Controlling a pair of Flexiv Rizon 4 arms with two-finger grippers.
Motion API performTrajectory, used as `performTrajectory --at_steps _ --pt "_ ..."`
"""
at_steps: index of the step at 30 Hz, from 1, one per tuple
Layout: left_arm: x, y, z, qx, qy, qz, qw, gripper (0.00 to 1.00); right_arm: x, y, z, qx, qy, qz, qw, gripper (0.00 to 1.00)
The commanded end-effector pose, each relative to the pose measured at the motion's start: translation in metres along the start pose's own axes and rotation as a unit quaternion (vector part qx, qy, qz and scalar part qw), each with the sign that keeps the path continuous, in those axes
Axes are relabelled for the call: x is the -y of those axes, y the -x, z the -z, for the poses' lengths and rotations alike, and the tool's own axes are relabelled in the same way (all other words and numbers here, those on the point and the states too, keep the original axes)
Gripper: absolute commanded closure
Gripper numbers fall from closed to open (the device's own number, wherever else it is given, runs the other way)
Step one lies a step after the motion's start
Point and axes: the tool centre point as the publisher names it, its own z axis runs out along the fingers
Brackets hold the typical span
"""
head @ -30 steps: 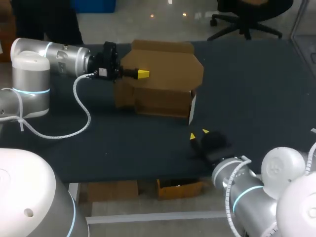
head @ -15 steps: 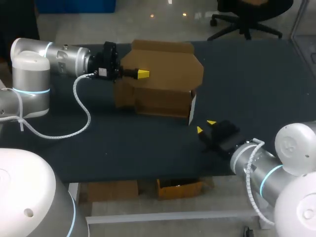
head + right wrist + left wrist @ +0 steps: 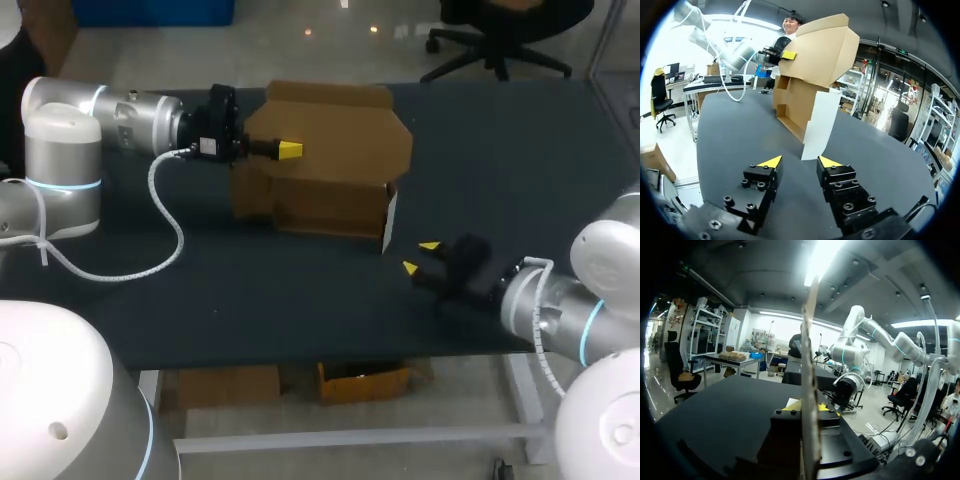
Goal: Assemble the packaging by folding the flat box into shape, placing the metal phone stand inside, and closing the box properly
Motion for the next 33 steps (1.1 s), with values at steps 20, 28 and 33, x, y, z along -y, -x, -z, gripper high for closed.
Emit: performTrajectory --at_steps 20,28,33 --pt "-0.003 0.001 0.0 -0.001 0.001 0.0 1.0 1.0 -0.003 0.003 -0.007 -0.075 -0.001 -0.007 0.997 0.53" --pt "-0.003 0.001 0.0 -0.001 0.001 0.0 1.0 1.0 -0.007 0.011 -0.008 -0.084 -0.005 0.01 0.996 0.58" --pt "-0.003 0.001 0.0 -0.001 0.001 0.0 1.0 1.0 -0.013 0.019 -0.011 -0.129 -0.006 0.059 0.99 0.55"
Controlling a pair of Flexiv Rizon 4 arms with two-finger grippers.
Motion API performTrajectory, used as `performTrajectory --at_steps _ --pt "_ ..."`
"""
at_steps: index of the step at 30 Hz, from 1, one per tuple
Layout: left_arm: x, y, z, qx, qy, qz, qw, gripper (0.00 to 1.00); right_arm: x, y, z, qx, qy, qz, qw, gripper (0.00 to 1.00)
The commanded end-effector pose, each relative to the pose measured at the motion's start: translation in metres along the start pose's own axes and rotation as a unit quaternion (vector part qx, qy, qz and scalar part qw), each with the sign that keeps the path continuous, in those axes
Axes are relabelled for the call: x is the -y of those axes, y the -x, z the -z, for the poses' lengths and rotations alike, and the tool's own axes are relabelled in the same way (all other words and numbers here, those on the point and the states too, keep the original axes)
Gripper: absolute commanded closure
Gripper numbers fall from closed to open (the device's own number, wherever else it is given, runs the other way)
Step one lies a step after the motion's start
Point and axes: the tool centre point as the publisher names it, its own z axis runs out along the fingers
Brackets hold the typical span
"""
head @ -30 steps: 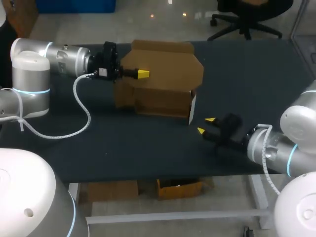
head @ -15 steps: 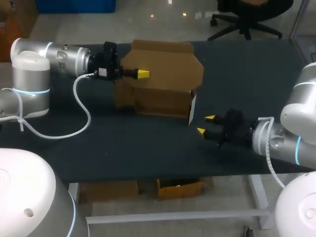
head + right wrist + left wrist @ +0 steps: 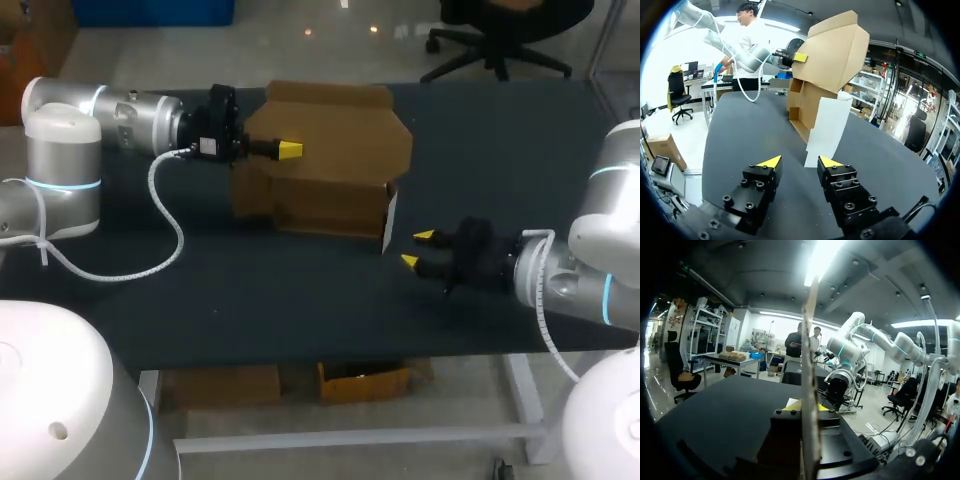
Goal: Assemble the packaging by folding the flat box into shape, placing the metal phone stand inside, and closing the box properly
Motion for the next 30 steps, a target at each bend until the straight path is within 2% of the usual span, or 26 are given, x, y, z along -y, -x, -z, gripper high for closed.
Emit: performTrajectory --at_steps 1,5,11,20,30 --pt "-0.004 0.001 0.001 -0.001 0.001 0.0 1.0 1.0 -0.007 0.013 -0.001 -0.041 -0.016 0.024 0.999 0.54" --pt "-0.004 0.001 0.001 -0.001 0.001 0.0 1.0 1.0 -0.007 0.02 -0.003 -0.071 -0.005 0.033 0.997 0.55" --pt "-0.004 0.001 0.001 -0.001 0.001 0.0 1.0 1.0 -0.008 0.029 -0.005 -0.091 -0.01 0.041 0.995 0.54" --pt "-0.004 0.001 0.001 -0.001 0.001 0.0 1.0 1.0 -0.004 0.033 -0.012 -0.11 -0.017 0.051 0.992 0.55" --pt "-0.004 0.001 0.001 -0.001 0.001 0.0 1.0 1.0 -0.003 0.034 -0.012 -0.111 -0.019 0.052 0.992 0.58"
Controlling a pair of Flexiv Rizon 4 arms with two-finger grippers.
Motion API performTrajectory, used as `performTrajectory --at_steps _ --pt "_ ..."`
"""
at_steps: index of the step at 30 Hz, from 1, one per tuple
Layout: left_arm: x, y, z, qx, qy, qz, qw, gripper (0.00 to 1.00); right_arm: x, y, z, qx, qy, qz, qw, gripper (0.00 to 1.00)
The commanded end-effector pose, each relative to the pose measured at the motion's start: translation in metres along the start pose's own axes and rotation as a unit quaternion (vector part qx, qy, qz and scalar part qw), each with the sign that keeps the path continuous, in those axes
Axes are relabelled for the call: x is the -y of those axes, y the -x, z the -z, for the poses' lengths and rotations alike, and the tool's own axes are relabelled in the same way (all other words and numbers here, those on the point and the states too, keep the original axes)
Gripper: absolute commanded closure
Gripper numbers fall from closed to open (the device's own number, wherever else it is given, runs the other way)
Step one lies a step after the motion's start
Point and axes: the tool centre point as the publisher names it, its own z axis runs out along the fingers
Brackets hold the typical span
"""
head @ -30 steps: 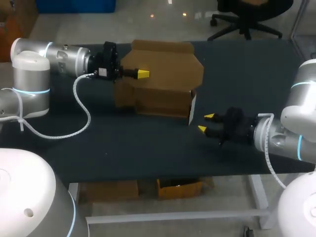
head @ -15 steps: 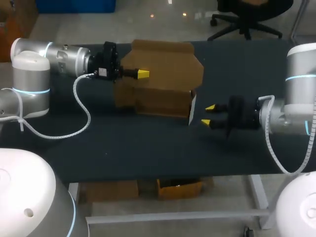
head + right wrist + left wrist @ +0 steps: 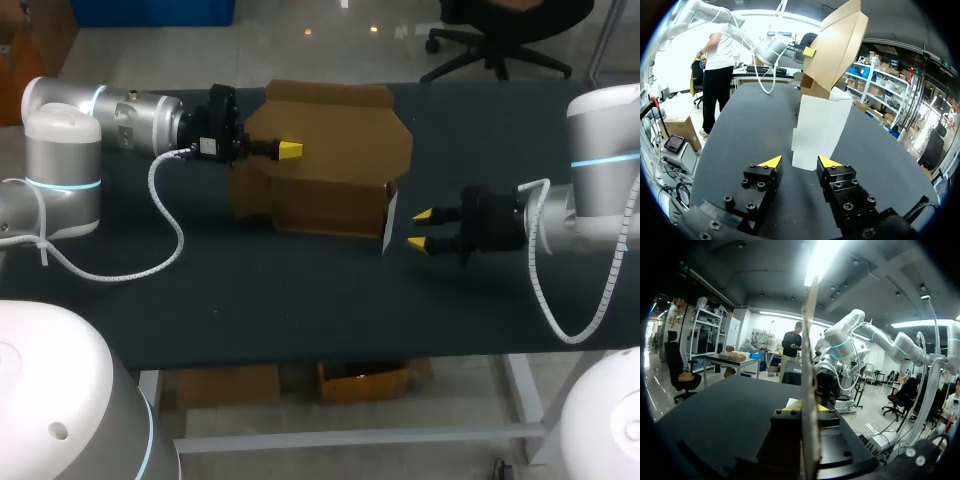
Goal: Assemble the packaging by folding the flat box into shape, placing the metal phone stand inside, and closing the box properly
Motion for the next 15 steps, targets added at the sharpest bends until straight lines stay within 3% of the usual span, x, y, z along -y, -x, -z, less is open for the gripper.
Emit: performTrajectory --at_steps 1,15 --pt "-0.0034 0.001 0.0005 -0.001 0.001 0.0 1.0 1.0 0.0002 -0.0001 0.0005 0.0 0.001 0.0 1.0 0.57" --pt "-0.0034 0.001 0.0005 -0.001 0.001 0.0 1.0 1.0 0.0011 -0.0015 -0.0037 -0.016 0.008 -0.007 1.0 0.56"
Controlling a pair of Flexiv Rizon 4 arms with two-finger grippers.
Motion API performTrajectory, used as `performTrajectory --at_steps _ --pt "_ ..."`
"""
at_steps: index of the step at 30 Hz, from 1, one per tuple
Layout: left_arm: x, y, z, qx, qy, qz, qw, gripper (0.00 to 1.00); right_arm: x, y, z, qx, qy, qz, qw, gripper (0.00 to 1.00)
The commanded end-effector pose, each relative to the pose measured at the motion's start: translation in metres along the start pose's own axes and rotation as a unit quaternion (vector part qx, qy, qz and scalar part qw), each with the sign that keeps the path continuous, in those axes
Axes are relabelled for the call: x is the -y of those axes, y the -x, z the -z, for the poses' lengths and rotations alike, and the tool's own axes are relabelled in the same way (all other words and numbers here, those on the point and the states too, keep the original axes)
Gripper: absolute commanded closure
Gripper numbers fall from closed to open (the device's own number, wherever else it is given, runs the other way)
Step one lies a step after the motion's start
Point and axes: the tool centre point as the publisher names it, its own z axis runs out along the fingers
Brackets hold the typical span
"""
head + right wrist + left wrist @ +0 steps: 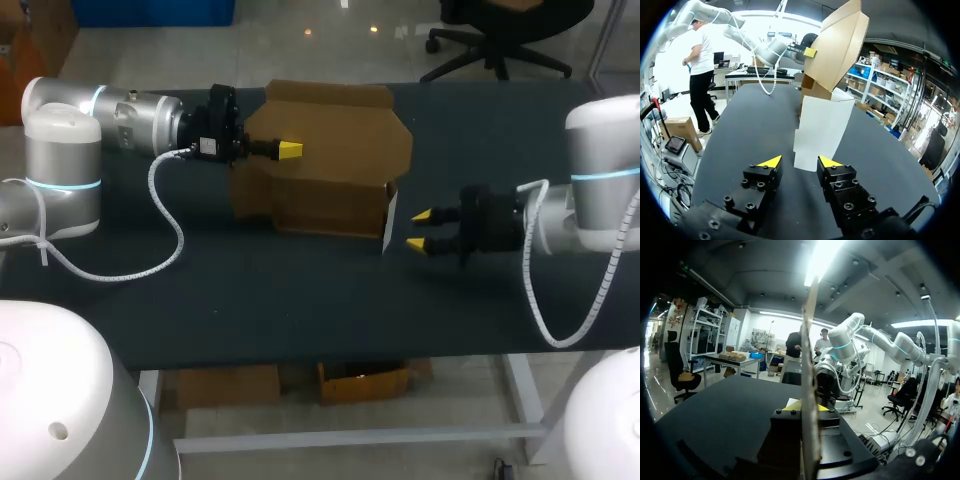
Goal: Assemble the packaging by folding the flat box into shape, placing the metal phone stand inside, and closing the box properly
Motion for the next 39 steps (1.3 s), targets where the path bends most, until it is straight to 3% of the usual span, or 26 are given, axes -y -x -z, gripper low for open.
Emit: performTrajectory --at_steps 1,17,39 --pt "-0.003 0.001 0.0 -0.001 0.001 0.0 1.0 1.0 0.003 0.003 -0.004 -0.011 0.0 -0.004 1.0 0.55" --pt "-0.003 0.001 0.0 -0.001 0.001 0.0 1.0 1.0 0.011 0.022 -0.02 -0.02 0.022 -0.015 0.999 0.55" --pt "-0.003 0.001 0.0 -0.001 0.001 0.0 1.0 1.0 0.002 0.023 -0.047 -0.024 0.043 -0.022 0.999 0.55"
